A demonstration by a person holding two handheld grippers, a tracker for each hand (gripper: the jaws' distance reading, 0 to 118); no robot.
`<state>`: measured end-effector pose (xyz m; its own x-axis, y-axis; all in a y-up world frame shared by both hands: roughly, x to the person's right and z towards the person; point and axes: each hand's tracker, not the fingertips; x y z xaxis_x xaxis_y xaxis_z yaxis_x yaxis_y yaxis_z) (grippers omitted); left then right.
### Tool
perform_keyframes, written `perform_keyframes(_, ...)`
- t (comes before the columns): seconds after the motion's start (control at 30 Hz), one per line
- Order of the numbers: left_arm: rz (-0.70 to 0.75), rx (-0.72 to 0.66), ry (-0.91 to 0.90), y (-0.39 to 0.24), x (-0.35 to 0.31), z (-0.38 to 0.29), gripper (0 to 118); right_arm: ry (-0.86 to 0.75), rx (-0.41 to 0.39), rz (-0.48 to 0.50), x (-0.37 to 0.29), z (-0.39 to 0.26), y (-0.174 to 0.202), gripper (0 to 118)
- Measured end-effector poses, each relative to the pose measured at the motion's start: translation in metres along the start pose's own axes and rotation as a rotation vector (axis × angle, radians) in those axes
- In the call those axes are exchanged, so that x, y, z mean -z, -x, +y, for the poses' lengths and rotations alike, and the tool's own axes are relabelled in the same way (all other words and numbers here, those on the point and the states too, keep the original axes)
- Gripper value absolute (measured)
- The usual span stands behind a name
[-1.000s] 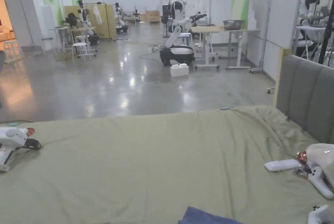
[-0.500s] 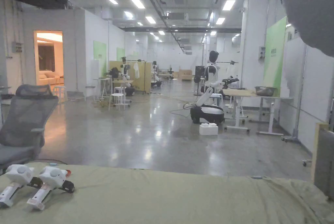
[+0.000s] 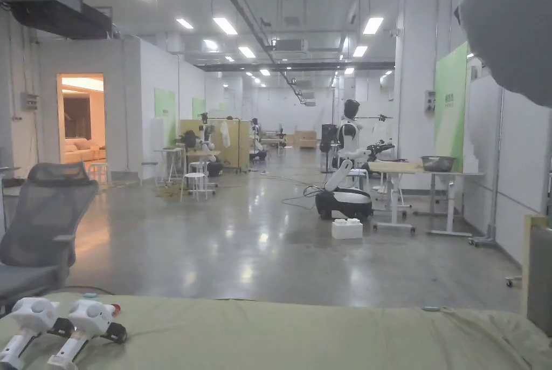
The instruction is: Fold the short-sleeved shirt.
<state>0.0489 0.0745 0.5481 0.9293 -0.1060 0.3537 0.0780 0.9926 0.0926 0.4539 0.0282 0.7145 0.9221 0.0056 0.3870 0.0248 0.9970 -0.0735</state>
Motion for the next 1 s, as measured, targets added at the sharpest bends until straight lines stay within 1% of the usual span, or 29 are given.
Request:
perform_keyframes(0.17,-0.024,-0.002,0.011,-0.004,-0.002,0.001,0,0.002,-0.008,0.000,0.001,0.000,0.003,0)
perform_keyframes(0.3,-0.036,0.013,0.011,-0.007,-0.001,0.000,0,0.001,0.002,0.000,0.003,-0.002,0.003,0)
perform_keyframes(0.53,-0.074,-0.007,0.026,-0.010,0.005,-0.001,0,0.010,0.015,-0.001,0.009,-0.006,0.002,0)
perform_keyframes(0.67,-0.105,-0.069,0.095,-0.009,0.019,-0.012,0,0.034,0.011,-0.017,0.014,-0.015,0.000,0)
perform_keyframes(0.77,-0.119,-0.094,0.193,-0.009,0.038,-0.029,0,0.064,0.012,-0.017,0.019,-0.024,-0.002,0)
perform_keyframes(0.8,-0.148,-0.104,0.280,-0.010,0.053,-0.036,10,0.080,0.019,-0.010,0.021,-0.028,-0.003,0)
perform_keyframes(0.83,-0.192,-0.126,0.351,-0.011,0.067,-0.051,27,0.093,0.026,-0.010,0.024,-0.034,-0.005,0)
perform_keyframes(0.87,-0.196,-0.166,0.350,-0.011,0.078,-0.063,50,0.106,0.031,-0.012,0.026,-0.038,-0.006,0)
perform_keyframes(0.9,-0.213,-0.203,0.389,-0.010,0.096,-0.084,71,0.127,0.034,-0.010,0.028,-0.043,-0.007,0)
perform_keyframes(0.93,-0.244,-0.227,0.465,-0.011,0.116,-0.102,74,0.146,0.038,-0.010,0.030,-0.048,-0.009,0)
perform_keyframes(1.0,-0.281,-0.306,0.599,-0.015,0.155,-0.137,74,0.183,0.046,-0.016,0.034,-0.059,-0.013,0)
